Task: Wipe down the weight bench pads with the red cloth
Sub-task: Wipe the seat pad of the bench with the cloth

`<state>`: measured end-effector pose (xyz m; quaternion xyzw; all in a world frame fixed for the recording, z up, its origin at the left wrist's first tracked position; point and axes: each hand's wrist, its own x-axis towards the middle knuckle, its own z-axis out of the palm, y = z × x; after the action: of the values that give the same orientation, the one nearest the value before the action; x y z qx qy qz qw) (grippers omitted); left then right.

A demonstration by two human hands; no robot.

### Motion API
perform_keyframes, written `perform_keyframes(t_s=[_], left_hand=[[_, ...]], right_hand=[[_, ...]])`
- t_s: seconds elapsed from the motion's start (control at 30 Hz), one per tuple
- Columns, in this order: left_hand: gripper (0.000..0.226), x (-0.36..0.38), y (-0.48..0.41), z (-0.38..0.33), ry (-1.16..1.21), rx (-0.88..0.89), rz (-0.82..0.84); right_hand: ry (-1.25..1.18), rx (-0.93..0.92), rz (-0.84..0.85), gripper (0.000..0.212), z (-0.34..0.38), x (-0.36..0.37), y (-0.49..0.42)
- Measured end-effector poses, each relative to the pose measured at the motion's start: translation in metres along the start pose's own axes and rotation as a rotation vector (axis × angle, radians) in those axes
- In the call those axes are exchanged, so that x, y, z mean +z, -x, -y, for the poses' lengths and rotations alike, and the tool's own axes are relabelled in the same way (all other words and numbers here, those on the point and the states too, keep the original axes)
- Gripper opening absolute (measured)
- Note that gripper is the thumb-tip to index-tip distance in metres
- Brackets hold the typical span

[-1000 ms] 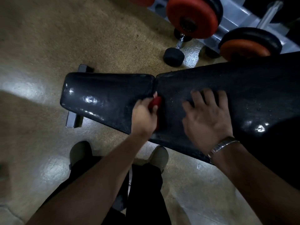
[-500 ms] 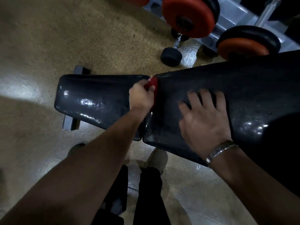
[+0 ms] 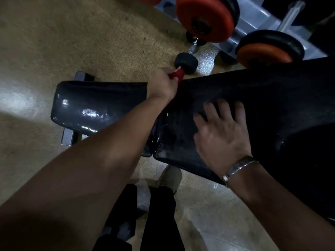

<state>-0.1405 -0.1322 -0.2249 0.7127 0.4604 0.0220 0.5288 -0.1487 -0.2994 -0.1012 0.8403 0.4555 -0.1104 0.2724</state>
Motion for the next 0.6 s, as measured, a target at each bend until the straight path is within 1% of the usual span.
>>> perform_keyframes(t_s=[0.07, 0.1, 0.17, 0.2, 0.27, 0.33, 0.37, 0.4, 0.5, 0.57, 0.6], left_hand=[[0.026, 0.002, 0.013, -0.003, 0.072, 0.125, 0.007], [0.026, 0.002, 0.027, 0.000, 0.095, 0.190, -0.013], [0.029, -0.001, 0.054, 0.021, 0.075, 0.268, -0.080], [0.030, -0.003, 0.062, 0.031, 0.035, 0.274, -0.105], [0.031, -0.005, 0.052, 0.038, -0.026, 0.188, -0.108], [0.030, -0.003, 0.029, 0.028, -0.012, 0.083, -0.090], [0.029, -0.002, 0.021, 0.018, 0.031, 0.084, -0.064], [0.029, -0.002, 0.019, 0.008, 0.082, 0.122, -0.035], [0.028, -0.001, 0.042, -0.005, 0.156, 0.318, 0.010], [0.028, -0.003, 0.070, 0.011, 0.152, 0.372, 0.017], [0.027, -0.004, 0.081, 0.022, 0.129, 0.366, 0.007]], right_hand=[[-0.013, 0.004, -0.021, 0.037, -0.001, 0.001, 0.000], [-0.022, 0.006, -0.032, 0.037, -0.001, 0.001, -0.001], [-0.033, 0.003, -0.037, 0.036, -0.002, 0.001, 0.000], [-0.032, -0.001, -0.035, 0.037, -0.003, 0.001, 0.000], [-0.012, -0.012, -0.025, 0.037, -0.005, -0.001, 0.000], [0.002, -0.027, -0.016, 0.036, -0.004, -0.002, -0.001], [0.000, -0.031, -0.019, 0.036, -0.005, -0.003, -0.001], [-0.007, -0.031, -0.025, 0.037, -0.005, -0.003, -0.002], [-0.077, -0.033, -0.061, 0.036, -0.009, -0.007, -0.002], [-0.150, -0.038, -0.117, 0.032, -0.017, -0.012, -0.001], [-0.177, -0.044, -0.144, 0.032, -0.021, -0.014, 0.000]])
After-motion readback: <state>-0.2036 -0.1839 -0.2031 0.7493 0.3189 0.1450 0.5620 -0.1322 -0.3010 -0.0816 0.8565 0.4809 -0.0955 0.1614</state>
